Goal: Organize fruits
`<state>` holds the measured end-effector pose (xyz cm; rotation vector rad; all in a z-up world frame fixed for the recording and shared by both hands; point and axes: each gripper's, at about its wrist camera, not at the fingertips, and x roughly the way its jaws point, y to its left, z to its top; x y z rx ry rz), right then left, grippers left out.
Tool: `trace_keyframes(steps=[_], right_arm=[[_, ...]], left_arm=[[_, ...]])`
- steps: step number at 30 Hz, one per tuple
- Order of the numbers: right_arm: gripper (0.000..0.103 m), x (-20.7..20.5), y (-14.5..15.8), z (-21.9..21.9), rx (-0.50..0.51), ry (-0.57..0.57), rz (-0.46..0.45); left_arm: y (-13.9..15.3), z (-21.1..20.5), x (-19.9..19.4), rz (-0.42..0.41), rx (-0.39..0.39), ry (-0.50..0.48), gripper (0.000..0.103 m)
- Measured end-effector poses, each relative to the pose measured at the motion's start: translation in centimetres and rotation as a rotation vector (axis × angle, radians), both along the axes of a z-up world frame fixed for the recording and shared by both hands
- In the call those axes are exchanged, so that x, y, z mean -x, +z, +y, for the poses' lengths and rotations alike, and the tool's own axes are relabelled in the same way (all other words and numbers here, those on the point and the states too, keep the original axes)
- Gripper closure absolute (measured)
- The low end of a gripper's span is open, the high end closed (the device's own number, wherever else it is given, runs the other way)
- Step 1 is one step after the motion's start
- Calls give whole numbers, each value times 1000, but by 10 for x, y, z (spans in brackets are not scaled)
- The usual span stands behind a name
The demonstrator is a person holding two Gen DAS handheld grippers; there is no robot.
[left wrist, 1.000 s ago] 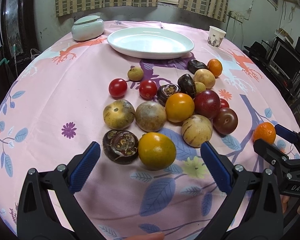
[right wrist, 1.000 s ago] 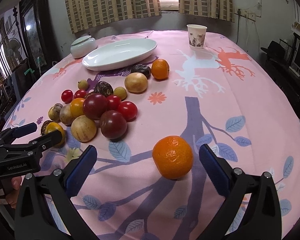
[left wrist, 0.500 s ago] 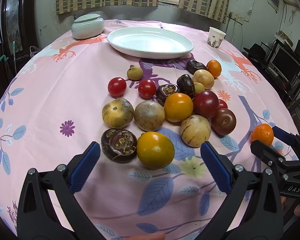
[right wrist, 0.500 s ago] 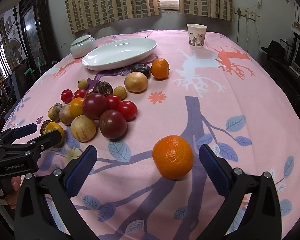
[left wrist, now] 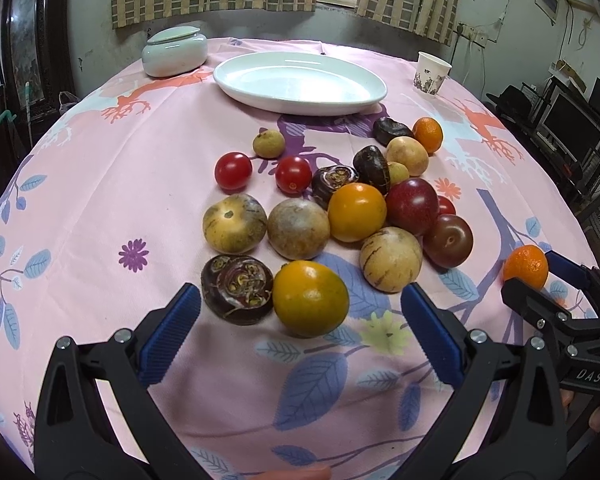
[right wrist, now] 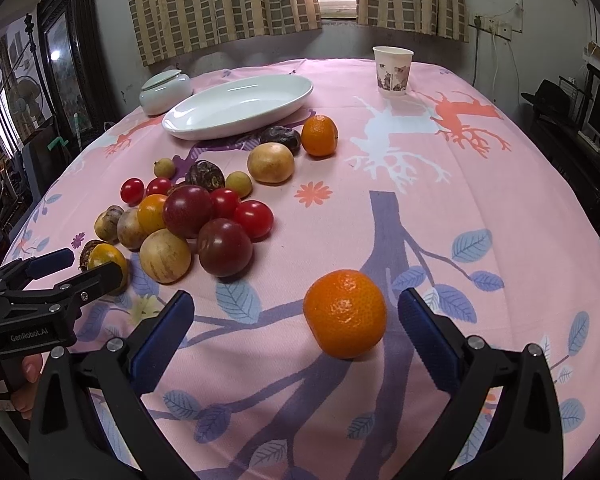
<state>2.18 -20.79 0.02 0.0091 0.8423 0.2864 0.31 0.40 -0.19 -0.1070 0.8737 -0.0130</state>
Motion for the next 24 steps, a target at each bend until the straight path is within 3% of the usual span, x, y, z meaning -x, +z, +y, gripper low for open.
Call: trace_keyframes(steps=[18, 24], right_arm=[[1, -1, 0, 1, 7, -2, 0], [1, 8, -4, 1, 98, 60, 24]], left_arm=[[0, -2, 2, 7, -25, -13, 2], [1, 0, 5, 14, -97, -137, 2]])
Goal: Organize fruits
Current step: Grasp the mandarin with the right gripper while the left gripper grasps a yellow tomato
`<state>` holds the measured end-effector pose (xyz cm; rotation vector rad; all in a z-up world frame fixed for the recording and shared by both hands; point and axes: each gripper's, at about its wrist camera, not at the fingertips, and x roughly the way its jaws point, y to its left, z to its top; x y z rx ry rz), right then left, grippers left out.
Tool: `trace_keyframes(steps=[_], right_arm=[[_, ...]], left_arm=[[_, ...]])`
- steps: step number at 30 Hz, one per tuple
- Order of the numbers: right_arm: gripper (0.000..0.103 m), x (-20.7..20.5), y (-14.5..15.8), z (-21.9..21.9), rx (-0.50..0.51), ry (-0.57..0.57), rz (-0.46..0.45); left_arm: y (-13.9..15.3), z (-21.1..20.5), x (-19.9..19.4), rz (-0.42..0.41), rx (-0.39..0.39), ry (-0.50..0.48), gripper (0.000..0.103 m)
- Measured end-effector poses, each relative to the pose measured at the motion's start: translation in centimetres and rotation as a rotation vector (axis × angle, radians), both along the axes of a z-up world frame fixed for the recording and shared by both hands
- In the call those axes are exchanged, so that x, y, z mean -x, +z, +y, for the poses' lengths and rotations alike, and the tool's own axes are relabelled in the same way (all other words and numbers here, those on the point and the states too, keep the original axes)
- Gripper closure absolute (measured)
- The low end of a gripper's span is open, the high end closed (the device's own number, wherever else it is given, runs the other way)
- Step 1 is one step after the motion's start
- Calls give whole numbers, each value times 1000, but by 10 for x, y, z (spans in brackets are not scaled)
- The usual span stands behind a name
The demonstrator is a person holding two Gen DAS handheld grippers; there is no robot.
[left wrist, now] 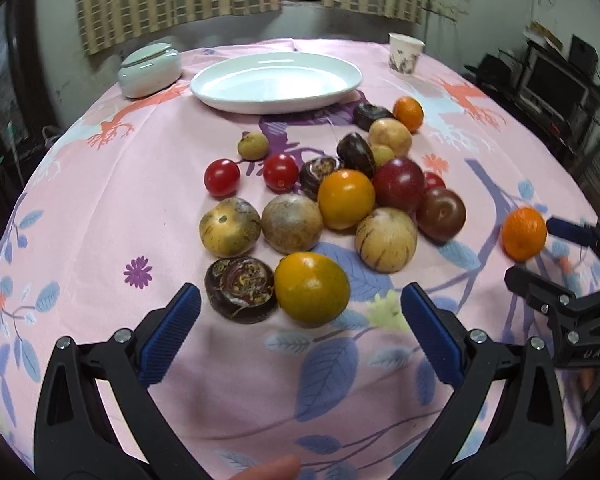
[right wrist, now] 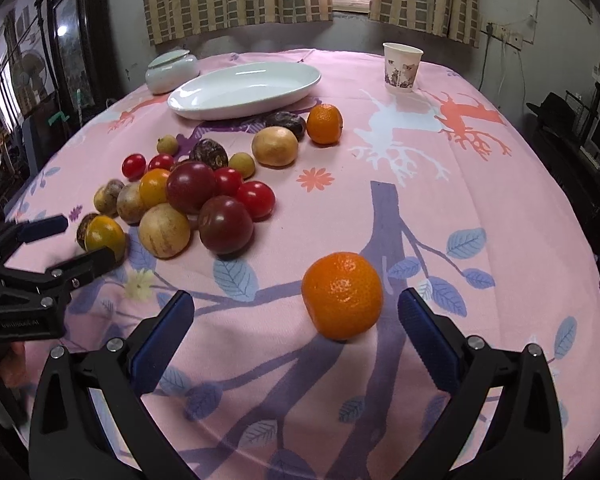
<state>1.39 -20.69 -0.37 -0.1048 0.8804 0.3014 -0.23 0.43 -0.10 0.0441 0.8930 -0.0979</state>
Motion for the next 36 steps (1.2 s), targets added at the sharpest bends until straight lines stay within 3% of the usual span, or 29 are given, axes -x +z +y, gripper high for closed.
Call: trace_keyframes(steps=[5, 7, 9, 10, 13, 17, 22, 24, 26, 29, 32, 35, 36], right_arm=[[1, -5, -7, -2, 101, 10, 14], [11, -11, -6, -3, 105, 7, 19], [51, -20, -10, -2, 98, 21, 59], [60, -24, -13, -2, 111, 8, 78], [60, -26, -14, -6, 73, 14, 82], [61, -18, -14, -13, -54, 48, 79], [60, -18, -9, -18, -138, 62, 75], [60, -17, -9, -16, -143, 73, 78], [60, -15, -6, -15, -151, 90, 66], [60, -12, -2, -14, -153, 111, 48], [60, -11, -2, -15, -162, 117, 49], [60, -12, -2, -17, -172, 115, 56], [60, -12, -2, -17, -175, 115, 54]], left_arm=[[0, 17, 3, 29, 12, -12, 2], [0, 24, 4, 41, 15, -5, 2], [-1, 29, 4, 48, 16, -1, 2], [-2, 31, 4, 50, 14, 3, 2], [-3, 37, 2, 59, 28, 13, 2], [-3, 36, -2, 80, 76, -1, 2], [7, 11, 1, 39, 88, -66, 4], [8, -1, 0, 38, 80, -101, 24], [3, -10, -6, 76, 93, -121, 35], [-1, -14, -11, 63, 65, -94, 36], [-2, -13, -14, 34, 41, -65, 57], [-12, -6, -28, 106, 80, -40, 57], [-13, -6, -30, 93, 89, -39, 57]])
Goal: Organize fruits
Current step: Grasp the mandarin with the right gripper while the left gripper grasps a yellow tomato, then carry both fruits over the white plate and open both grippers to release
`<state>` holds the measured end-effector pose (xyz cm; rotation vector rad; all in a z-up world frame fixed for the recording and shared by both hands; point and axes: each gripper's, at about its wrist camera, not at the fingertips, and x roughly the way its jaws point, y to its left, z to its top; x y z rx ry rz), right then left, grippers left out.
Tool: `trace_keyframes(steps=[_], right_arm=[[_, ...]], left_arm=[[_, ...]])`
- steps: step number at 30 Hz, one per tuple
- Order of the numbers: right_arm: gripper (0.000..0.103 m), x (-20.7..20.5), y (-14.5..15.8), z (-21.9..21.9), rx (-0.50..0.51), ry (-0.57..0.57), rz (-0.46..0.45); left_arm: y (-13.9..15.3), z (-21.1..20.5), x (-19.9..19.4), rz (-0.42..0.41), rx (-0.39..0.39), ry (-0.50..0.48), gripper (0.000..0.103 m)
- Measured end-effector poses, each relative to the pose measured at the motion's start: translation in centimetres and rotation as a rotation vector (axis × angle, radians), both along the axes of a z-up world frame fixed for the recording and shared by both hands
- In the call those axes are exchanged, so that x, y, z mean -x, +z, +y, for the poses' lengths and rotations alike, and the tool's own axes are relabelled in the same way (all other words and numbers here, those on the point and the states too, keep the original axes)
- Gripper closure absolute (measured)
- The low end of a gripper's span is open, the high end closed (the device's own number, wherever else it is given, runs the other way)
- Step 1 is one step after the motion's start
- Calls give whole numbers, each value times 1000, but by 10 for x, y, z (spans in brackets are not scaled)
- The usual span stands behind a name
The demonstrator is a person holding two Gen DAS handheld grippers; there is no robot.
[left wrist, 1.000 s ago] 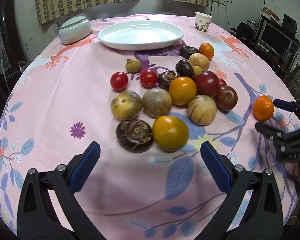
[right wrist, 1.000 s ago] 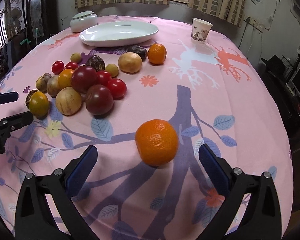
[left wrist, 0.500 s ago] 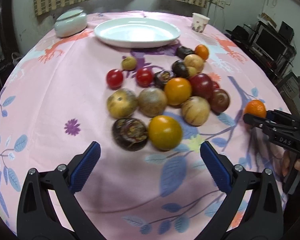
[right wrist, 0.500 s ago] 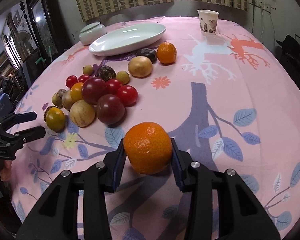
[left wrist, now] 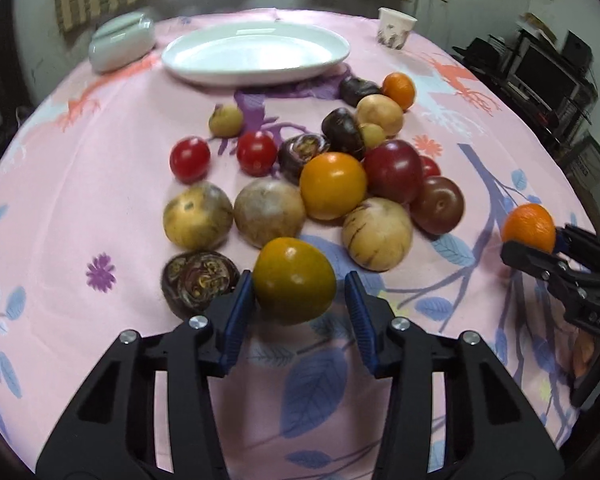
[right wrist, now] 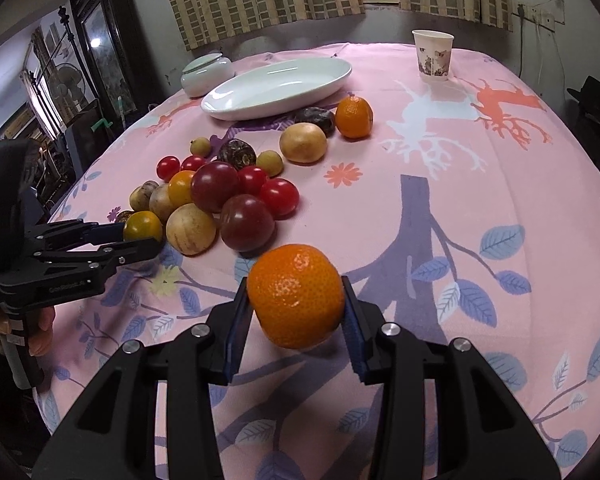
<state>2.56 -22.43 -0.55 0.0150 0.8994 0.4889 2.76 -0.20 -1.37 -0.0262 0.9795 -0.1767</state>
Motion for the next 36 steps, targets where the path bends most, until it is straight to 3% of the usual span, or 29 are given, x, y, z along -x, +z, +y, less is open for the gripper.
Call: trace_keyframes(steps=[2, 3, 7, 10, 14, 17, 21, 24, 29, 34, 35, 36], right_arm=[[60, 0, 0, 0, 2, 0, -2], [60, 0, 0, 0, 2, -1, -2], [61, 2, 1, 2, 12, 6, -15], [61, 3, 2, 4, 15, 14, -14], [61, 3, 14, 9, 21, 16, -9], [60, -7, 43, 18, 37, 36, -53], [60, -59, 86, 43, 72, 50, -130], [60, -118, 95, 73, 102, 56, -155], [60, -215, 64, 124, 175, 61, -68], [60, -265, 27, 157, 284, 73, 16], [55, -271, 22, 160, 299, 59, 34], [42, -274, 19, 159, 316, 43, 42]], left_arm=[[-2, -9, -2, -2, -57, -17, 57], [-3, -11, -2, -9, -77, -9, 64], [-1, -5, 0, 3, -6, -18, 64], [8, -6, 8, -25, -21, -38, 64], [35, 2, 11, -73, -18, -74, 64], [63, 8, -7, -116, -36, -98, 64], [93, 18, -63, -162, -47, -72, 64], [94, 25, -123, -155, -37, -26, 64], [57, 49, -210, -54, 0, 86, 64], [35, 61, -247, -11, 5, 117, 63], [35, 65, -250, -9, 22, 130, 56], [38, 69, -249, -17, 30, 146, 30]])
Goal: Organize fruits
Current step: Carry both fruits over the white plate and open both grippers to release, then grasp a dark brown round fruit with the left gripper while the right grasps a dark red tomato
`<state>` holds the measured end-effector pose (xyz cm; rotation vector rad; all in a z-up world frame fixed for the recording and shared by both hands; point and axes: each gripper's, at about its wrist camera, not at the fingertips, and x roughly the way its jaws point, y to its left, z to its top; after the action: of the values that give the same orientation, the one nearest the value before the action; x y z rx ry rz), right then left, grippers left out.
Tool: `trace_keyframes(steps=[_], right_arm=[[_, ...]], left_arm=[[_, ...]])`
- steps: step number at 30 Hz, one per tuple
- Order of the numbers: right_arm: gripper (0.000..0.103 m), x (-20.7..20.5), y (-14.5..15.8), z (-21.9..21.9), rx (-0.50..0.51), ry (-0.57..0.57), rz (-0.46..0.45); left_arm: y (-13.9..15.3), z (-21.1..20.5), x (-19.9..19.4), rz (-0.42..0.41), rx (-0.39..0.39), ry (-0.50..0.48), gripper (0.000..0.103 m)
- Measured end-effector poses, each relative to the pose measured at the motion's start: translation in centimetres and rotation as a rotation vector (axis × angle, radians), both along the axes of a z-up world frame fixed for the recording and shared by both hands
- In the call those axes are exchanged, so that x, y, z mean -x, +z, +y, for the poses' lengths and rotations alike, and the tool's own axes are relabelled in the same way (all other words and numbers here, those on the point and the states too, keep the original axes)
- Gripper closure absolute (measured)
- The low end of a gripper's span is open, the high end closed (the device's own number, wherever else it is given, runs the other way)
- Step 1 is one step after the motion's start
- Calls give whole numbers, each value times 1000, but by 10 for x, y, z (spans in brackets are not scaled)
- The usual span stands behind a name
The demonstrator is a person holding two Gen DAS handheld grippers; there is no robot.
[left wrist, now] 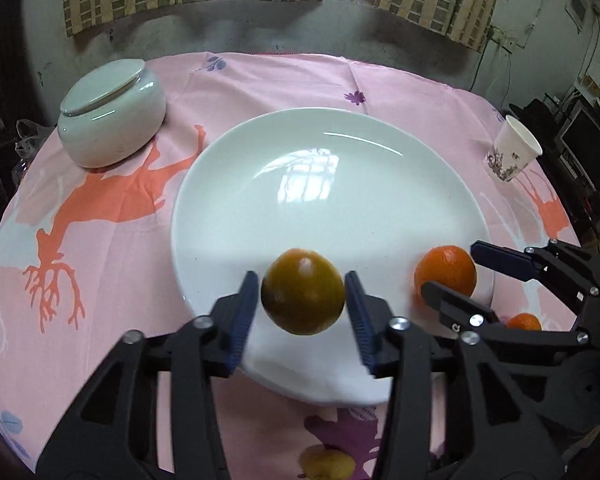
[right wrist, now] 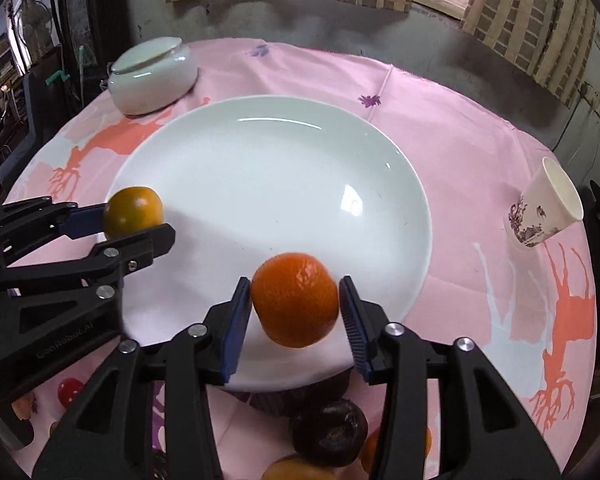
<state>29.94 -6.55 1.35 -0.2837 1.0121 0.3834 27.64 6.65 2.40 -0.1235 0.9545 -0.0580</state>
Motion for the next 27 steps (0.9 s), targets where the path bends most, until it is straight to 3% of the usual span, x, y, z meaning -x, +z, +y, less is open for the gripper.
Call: trace_keyframes(steps=[2, 8, 10, 11, 12, 17, 20, 23, 27], right_arm=[[36, 3, 8, -8, -7, -28, -50], [35, 61, 49, -64, -216, -34, -107], [28, 91, 57, -83, -244, -28, -123], [17, 105, 58, -91, -261, -24, -124], [1, 122, 58, -100, -283, -21, -121], [1, 191, 41, -127, -328, -29, -107], [1, 219, 28, -136, -344, -41, -85], [1, 233, 15, -140, -310, -66, -62], [1, 242, 7, -141, -271, -55, -105]], left_arm=[[14, 7, 13, -57, 17, 41, 15], [55, 7, 90, -122, 59, -54, 9], [59, 3, 122, -147, 32, -77, 5], [59, 0, 139, -153, 18, -96, 3], [57, -3, 153, -151, 8, -119, 3], [33, -14, 218, -129, -85, -154, 3], [13, -14, 247, -68, -45, -149, 3], [-5, -19, 263, -30, -74, -135, 3], [-23, -20, 262, 20, -93, -84, 3]])
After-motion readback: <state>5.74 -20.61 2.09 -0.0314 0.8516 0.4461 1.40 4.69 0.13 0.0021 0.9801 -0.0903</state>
